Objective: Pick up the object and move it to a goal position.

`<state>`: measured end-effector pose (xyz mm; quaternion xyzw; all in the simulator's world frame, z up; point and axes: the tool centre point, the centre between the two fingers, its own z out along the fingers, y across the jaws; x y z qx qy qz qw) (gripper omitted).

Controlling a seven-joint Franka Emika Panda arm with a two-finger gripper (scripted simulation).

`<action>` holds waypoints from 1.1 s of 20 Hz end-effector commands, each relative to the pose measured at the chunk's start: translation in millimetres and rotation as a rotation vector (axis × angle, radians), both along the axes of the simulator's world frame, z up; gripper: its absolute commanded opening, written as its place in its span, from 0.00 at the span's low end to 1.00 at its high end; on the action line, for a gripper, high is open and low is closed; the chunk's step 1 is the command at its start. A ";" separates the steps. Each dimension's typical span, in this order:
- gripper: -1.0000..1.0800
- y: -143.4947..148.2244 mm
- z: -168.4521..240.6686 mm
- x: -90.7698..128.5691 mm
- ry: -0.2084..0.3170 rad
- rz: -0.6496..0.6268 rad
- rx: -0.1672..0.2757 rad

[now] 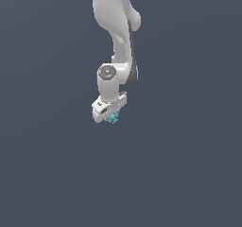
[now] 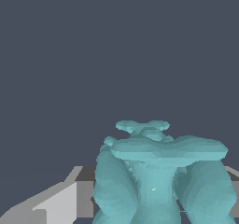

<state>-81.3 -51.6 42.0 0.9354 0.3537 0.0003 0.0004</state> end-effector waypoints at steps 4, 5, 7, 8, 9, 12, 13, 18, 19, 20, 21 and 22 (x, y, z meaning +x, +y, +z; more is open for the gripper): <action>0.00 -2.8 11.3 -1.1 -0.001 0.000 0.000; 0.00 -3.7 15.0 -1.6 -0.001 0.000 0.000; 0.00 -5.8 24.0 -2.7 -0.001 0.000 0.000; 0.00 -7.1 29.3 -3.4 -0.001 0.000 0.000; 0.00 -8.1 35.0 -4.0 0.000 0.000 0.000; 0.00 -13.0 55.9 -6.5 0.000 0.000 0.000; 0.00 -14.8 63.9 -7.4 0.000 0.000 0.000; 0.00 -25.1 110.7 -12.6 0.000 0.001 0.001; 0.00 -27.5 121.4 -13.8 0.000 0.001 0.001; 0.00 -29.9 132.4 -14.9 0.000 0.002 0.002; 0.00 -32.4 143.5 -16.1 0.000 0.002 0.002; 0.00 -34.8 154.3 -17.2 0.000 0.002 0.002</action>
